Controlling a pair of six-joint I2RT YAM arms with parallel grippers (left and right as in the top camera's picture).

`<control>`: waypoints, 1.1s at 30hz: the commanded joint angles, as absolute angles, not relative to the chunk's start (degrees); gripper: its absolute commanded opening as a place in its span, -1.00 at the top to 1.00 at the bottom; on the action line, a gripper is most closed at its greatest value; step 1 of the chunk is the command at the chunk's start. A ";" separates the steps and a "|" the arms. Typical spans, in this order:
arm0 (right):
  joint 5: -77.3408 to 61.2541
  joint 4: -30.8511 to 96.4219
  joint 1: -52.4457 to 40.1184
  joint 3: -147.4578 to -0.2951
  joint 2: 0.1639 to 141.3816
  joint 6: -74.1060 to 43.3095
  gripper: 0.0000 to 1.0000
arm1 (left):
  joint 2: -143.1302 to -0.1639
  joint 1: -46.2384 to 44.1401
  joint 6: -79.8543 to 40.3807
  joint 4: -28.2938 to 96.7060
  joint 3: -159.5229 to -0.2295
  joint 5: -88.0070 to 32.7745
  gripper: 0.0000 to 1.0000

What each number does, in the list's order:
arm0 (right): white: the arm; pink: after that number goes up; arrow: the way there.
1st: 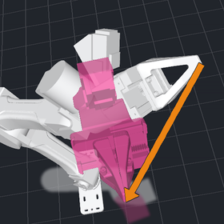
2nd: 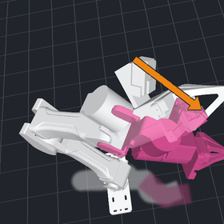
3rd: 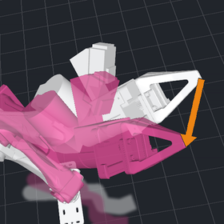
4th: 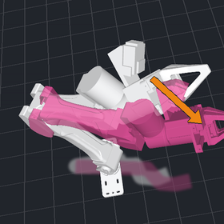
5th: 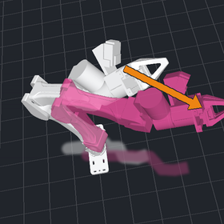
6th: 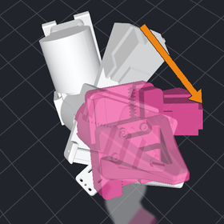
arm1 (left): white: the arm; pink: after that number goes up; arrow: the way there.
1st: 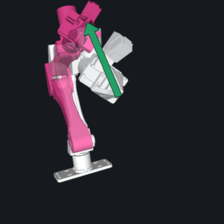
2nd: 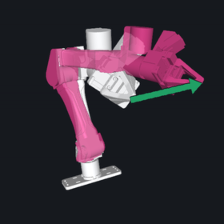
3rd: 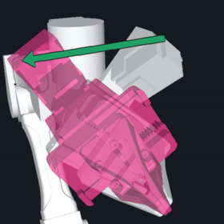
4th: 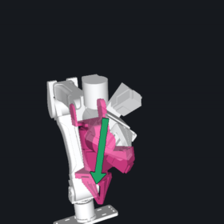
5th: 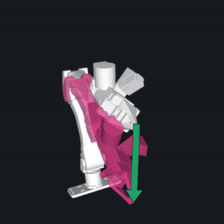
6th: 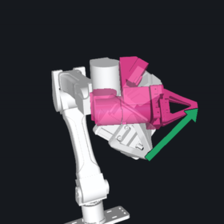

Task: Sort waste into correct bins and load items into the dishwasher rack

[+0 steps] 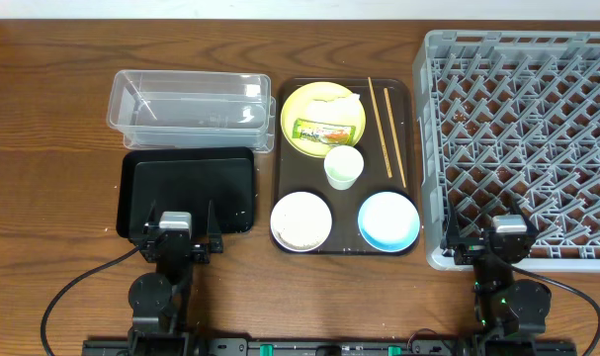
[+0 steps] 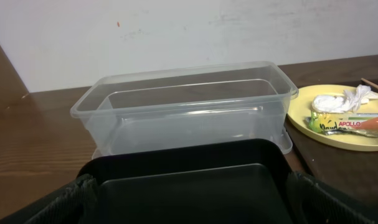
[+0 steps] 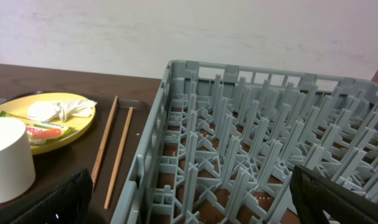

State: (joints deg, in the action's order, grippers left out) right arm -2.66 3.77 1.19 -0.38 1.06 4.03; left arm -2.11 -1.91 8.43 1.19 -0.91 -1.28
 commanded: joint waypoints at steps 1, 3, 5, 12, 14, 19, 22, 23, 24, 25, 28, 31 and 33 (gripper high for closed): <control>-3.27 3.51 1.43 -0.32 1.15 4.73 -0.98 | -2.11 -1.69 9.19 2.72 -0.23 0.71 -0.99; -3.70 3.07 1.43 -0.32 1.15 4.73 -0.98 | -2.11 -1.69 9.15 2.09 -0.23 0.67 -0.99; -4.14 2.17 1.43 -0.32 1.15 4.73 -0.99 | -2.11 -1.69 9.19 2.09 -0.23 0.69 -0.99; -4.16 -2.83 1.43 -0.43 1.15 4.56 -0.98 | -2.11 -1.69 10.46 -1.37 -0.23 0.71 -0.99; -4.14 -3.07 1.43 -0.84 1.15 2.46 -0.99 | -2.11 -1.69 10.46 -3.20 -0.23 0.67 -0.99; -5.02 -2.98 1.43 -2.52 1.21 1.10 -0.98 | -2.15 -1.69 10.44 -5.10 -0.95 -2.02 -0.99; -5.69 -2.57 1.43 -4.75 2.26 1.10 -0.98 | -3.99 -1.69 10.44 -5.08 -2.83 -5.26 -0.99; -5.87 -2.28 1.43 -5.67 2.92 1.13 -0.99 | -5.34 -1.69 10.44 -5.08 -3.70 -6.17 -0.99; -5.87 -1.78 1.43 -6.87 3.97 1.10 -0.98 | -6.87 -1.69 10.44 -5.08 -4.60 -6.79 -0.99; -5.87 -1.17 1.43 -8.27 5.30 1.13 -0.98 | -9.06 -1.69 10.41 -5.06 -5.93 -7.44 -0.99; -5.89 0.86 1.43 -13.08 10.68 1.13 -0.98 | -17.67 -1.69 10.44 -5.04 -11.29 -9.39 -0.99; -6.55 2.61 1.43 -18.63 17.80 1.15 -0.98 | -28.69 -1.69 10.46 -4.32 -18.96 -12.36 -0.99; -7.25 3.57 1.43 -22.20 22.65 1.13 -0.98 | -36.69 -1.72 10.44 -2.42 -25.43 -15.09 -0.99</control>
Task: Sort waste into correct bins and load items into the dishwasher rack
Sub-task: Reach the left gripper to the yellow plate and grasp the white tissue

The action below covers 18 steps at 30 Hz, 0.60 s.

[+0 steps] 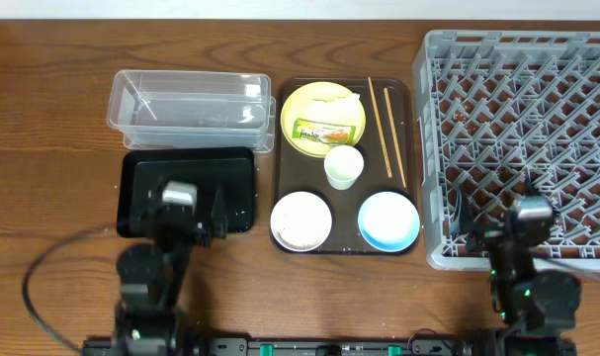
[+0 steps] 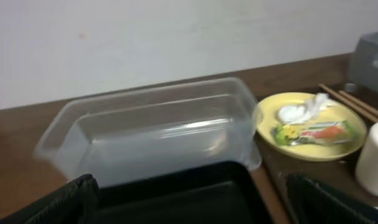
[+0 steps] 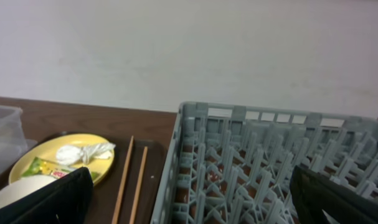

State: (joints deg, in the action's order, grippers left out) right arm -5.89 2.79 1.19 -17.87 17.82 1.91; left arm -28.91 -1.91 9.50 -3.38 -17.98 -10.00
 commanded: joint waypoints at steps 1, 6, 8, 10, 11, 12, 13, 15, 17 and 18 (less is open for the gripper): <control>-7.73 3.99 1.43 -23.64 24.62 1.13 -0.98 | -40.05 -1.72 10.44 -1.30 -28.34 -16.38 -0.99; -9.91 6.15 1.43 -30.92 35.07 1.13 -0.98 | -58.46 -3.51 10.48 8.19 -46.19 -20.14 -0.99; -10.68 6.50 1.43 -32.67 37.82 1.15 -0.99 | -64.47 -5.02 10.50 11.99 -52.38 -20.14 -0.99; -11.46 6.63 1.43 -34.11 40.34 1.13 -0.99 | -70.63 -6.90 11.60 15.99 -58.87 -20.14 -0.99; -11.70 6.66 1.43 -34.70 41.45 1.13 -0.99 | -73.78 -8.08 12.45 18.24 -62.30 -20.14 -0.99; -12.14 6.61 1.43 -35.11 42.44 1.15 -0.99 | -76.86 -9.30 13.52 20.36 -65.63 -20.14 -0.99; -12.36 6.57 1.43 -35.46 43.29 1.13 -0.98 | -79.40 -10.35 14.44 22.00 -68.29 -20.12 -0.99; -12.49 6.48 1.43 -35.75 44.58 1.13 -0.98 | -85.14 -12.86 16.16 25.61 -74.28 -20.12 -0.99; -12.49 6.48 1.43 -35.75 45.12 1.13 -0.98 | -90.13 -14.96 16.29 28.49 -79.37 -20.14 -0.99; -12.47 6.48 1.43 -35.73 45.30 1.15 -0.98 | -93.27 -16.34 16.29 30.61 -82.52 -20.14 -0.99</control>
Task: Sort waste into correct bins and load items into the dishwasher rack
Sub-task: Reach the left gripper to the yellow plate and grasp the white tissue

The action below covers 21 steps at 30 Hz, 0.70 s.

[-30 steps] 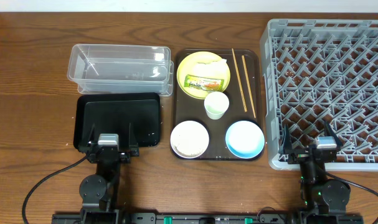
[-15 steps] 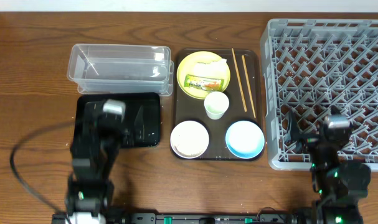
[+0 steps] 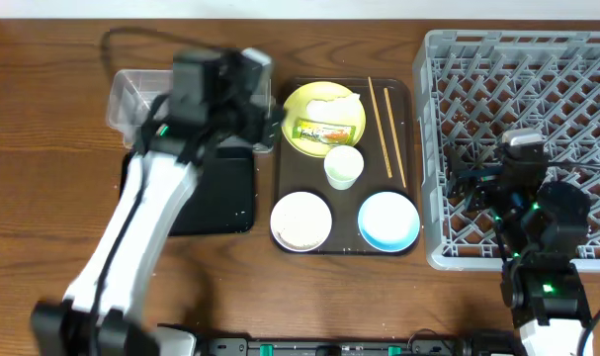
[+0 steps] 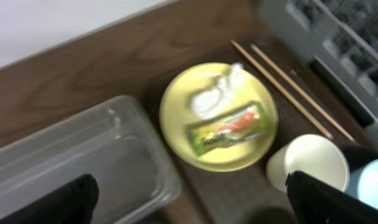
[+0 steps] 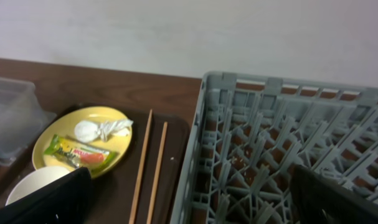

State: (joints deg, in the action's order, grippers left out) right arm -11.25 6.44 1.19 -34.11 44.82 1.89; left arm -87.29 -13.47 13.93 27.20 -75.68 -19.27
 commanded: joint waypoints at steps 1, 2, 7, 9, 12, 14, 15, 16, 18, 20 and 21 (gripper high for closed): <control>-12.27 6.50 1.45 -35.73 45.30 1.21 -0.99 | -95.15 -17.21 16.32 31.88 -84.36 -20.14 -0.99; -12.27 6.63 1.45 -35.73 45.30 1.28 -0.99 | -96.90 -18.09 16.29 32.80 -85.80 -20.14 -0.99; -12.36 6.68 1.43 -35.73 45.28 1.26 -0.98 | -102.06 -21.06 16.12 30.94 -86.85 -19.84 -0.99; -12.51 6.72 1.43 -35.73 45.28 0.16 -0.98 | -103.11 -21.65 13.82 31.07 -86.70 -20.88 -0.99; -12.51 6.96 1.43 -35.73 45.28 -1.72 -0.98 | -103.55 -22.26 11.92 30.74 -86.59 -21.02 -0.99; -12.56 7.60 1.43 -35.73 45.28 -1.72 -0.99 | -103.66 -22.33 11.92 29.67 -86.59 -20.99 -0.99; -12.56 7.97 1.43 -35.73 45.28 -1.72 -0.98 | -103.77 -22.33 11.94 28.93 -86.59 -20.99 -0.99; -12.56 8.40 1.43 -35.73 45.28 -1.72 -0.98 | -103.98 -22.33 11.92 27.97 -86.59 -20.62 -0.99; -12.73 8.88 1.43 -35.73 45.28 -1.72 -0.98 | -104.36 -22.35 11.86 27.09 -86.85 -18.50 -0.99; -13.80 9.04 1.43 -35.73 45.28 -1.72 -0.98 | -105.03 -22.50 11.66 27.68 -87.88 -15.40 -0.99; -14.28 9.02 1.43 -35.73 45.28 -1.74 -0.98 | -105.41 -22.59 11.66 28.34 -88.71 -14.13 -0.99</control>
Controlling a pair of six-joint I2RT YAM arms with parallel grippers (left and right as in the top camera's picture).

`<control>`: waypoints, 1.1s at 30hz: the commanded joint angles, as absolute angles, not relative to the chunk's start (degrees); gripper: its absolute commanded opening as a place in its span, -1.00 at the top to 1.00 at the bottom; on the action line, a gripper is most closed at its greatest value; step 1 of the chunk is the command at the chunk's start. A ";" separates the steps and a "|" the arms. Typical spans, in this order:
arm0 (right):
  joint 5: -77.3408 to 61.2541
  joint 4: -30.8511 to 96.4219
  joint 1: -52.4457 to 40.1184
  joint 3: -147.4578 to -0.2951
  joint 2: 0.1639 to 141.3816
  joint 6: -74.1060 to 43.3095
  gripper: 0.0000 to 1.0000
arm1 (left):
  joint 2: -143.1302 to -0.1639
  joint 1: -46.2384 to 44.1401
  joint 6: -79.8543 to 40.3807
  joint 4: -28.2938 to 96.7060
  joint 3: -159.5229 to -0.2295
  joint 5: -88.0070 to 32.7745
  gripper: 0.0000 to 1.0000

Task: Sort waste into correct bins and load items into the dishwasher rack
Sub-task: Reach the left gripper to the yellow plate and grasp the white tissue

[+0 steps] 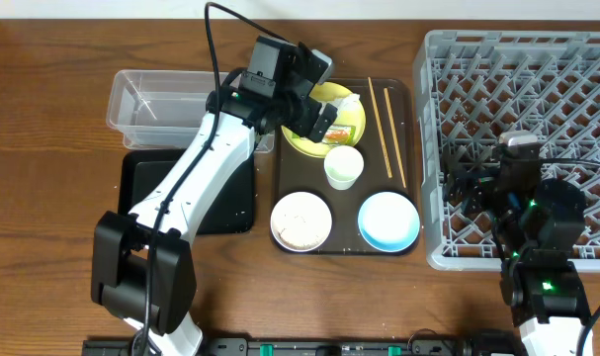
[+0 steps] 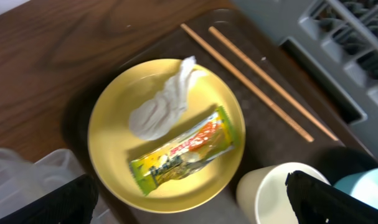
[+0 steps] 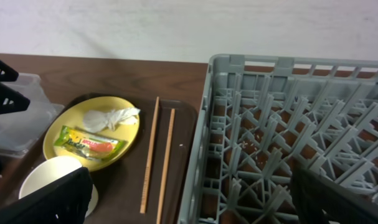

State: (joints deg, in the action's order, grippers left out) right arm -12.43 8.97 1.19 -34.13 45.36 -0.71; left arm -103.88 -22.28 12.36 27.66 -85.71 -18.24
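Note:
A brown tray (image 1: pixel 410 148) carries a yellow plate (image 2: pixel 114 134) with a crumpled white napkin (image 2: pixel 157 109) and a green-orange wrapper (image 2: pixel 182 152), plus two chopsticks (image 1: pixel 385 129), a white cup (image 1: pixel 344 166), a white bowl (image 1: pixel 301 220) and a blue bowl (image 1: pixel 388 220). My left gripper (image 1: pixel 317 121) hangs open above the plate, its fingers astride the wrapper and cup rim in the left wrist view. Over the left edge of the grey dishwasher rack (image 1: pixel 537 79), my right gripper (image 1: pixel 465 188) is open and holds nothing.
A clear plastic bin (image 1: pixel 161 109) stands left of the tray, with a black bin (image 1: pixel 181 188) in front of it. The left arm stretches across both bins. The rack's grid of prongs (image 3: pixel 288 143) fills the right side of the table.
My left gripper has moved right from the clear bin's right end to above the yellow plate, closer to it. The right gripper is about where it was.
Both grippers first rested open at the table's near edge, the left behind the black bin, the right at the rack's front corner. They were then raised; the left stood over the clear bin and now hangs over the plate, the right over the rack's left edge.

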 commanded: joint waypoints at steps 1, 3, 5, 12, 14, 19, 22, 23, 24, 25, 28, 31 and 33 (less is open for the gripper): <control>-14.70 9.02 1.43 -35.73 45.28 -1.72 -0.99 | -105.80 -22.61 11.66 29.12 -89.54 -13.34 -0.99; -15.35 8.99 1.43 -35.73 45.28 -1.74 -0.98 | -106.91 -22.63 11.68 31.00 -91.81 -12.78 -0.99; -15.31 9.02 1.43 -35.73 45.28 -1.72 -0.99 | -108.44 -22.63 11.44 33.08 -94.54 -12.56 -0.99; -16.14 9.04 1.43 -35.73 45.28 -1.74 -0.98 | -118.56 -22.70 10.11 43.11 -107.90 -11.00 -0.98; -16.80 9.04 1.43 -35.73 45.28 -1.74 -0.98 | -121.14 -22.70 8.88 44.31 -110.32 -10.96 -0.97; -16.99 9.04 1.43 -35.73 45.28 -1.72 -0.99 | -124.38 -22.98 8.01 42.78 -110.67 -10.85 -0.96; -17.02 9.06 1.43 -35.73 45.28 -1.74 -0.98 | -125.95 -23.22 8.03 42.00 -110.65 -10.85 -0.96; -17.02 9.08 1.43 -35.73 45.28 -1.74 -0.98 | -126.50 -23.33 8.03 41.28 -110.65 -10.87 -0.96; -17.02 9.10 1.43 -35.73 45.28 -1.74 -0.98 | -127.26 -23.46 8.03 40.34 -110.65 -10.85 -0.96; -17.02 9.15 1.43 -35.73 45.28 -1.74 -0.98 | -128.09 -23.55 8.03 39.33 -110.65 -10.85 -0.96; -17.02 9.47 1.43 -35.73 45.28 -1.72 -0.99 | -130.15 -23.88 8.03 36.64 -110.65 -10.85 -0.96; -17.02 10.13 1.43 -35.73 45.28 -1.69 -0.99 | -132.60 -24.25 8.05 34.11 -110.65 -10.85 -0.96; -16.99 10.55 1.43 -35.73 45.28 -1.72 -0.99 | -134.17 -24.45 8.05 33.10 -110.65 -10.85 -0.96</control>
State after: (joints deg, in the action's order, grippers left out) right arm -16.36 10.11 1.19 -34.13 45.36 -0.91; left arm -131.33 -24.03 8.78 33.67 -109.45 -11.57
